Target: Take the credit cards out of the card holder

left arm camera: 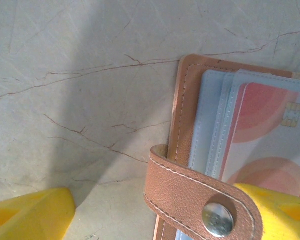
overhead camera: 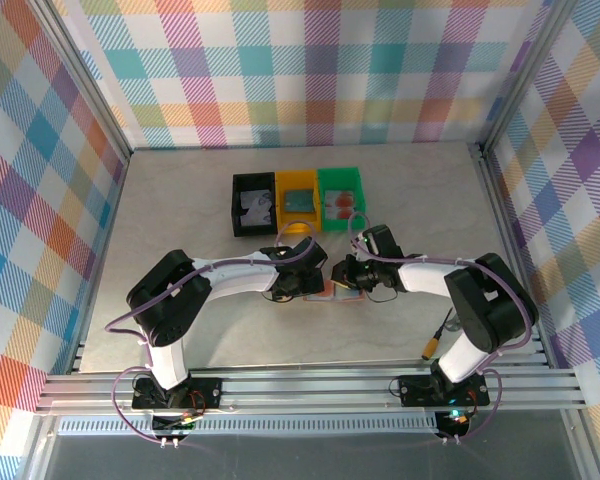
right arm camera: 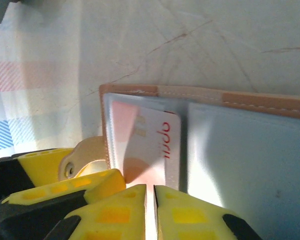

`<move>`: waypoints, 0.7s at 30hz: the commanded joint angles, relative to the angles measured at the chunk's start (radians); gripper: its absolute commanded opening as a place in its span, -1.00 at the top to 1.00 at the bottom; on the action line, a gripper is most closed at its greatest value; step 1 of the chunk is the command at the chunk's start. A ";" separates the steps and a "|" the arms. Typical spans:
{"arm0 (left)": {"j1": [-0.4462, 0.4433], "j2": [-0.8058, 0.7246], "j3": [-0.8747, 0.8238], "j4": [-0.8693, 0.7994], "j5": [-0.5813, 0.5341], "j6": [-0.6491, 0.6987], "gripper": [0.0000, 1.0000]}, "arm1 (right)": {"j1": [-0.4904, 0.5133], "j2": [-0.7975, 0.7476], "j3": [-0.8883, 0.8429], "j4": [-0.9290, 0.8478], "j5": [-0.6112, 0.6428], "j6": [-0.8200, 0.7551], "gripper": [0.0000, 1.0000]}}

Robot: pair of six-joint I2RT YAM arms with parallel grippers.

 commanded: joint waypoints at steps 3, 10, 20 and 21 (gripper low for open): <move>-0.012 0.136 -0.083 0.046 0.227 -0.023 -0.67 | 0.002 -0.034 -0.014 0.026 0.000 -0.033 0.67; -0.011 0.135 -0.087 0.049 0.228 -0.023 -0.67 | 0.002 -0.019 -0.004 -0.024 0.042 -0.029 0.61; -0.012 0.136 -0.089 0.053 0.231 -0.023 -0.66 | 0.002 0.012 0.008 -0.025 0.039 -0.034 0.60; -0.012 0.138 -0.087 0.053 0.232 -0.023 -0.66 | 0.003 0.014 0.009 -0.027 0.042 -0.034 0.59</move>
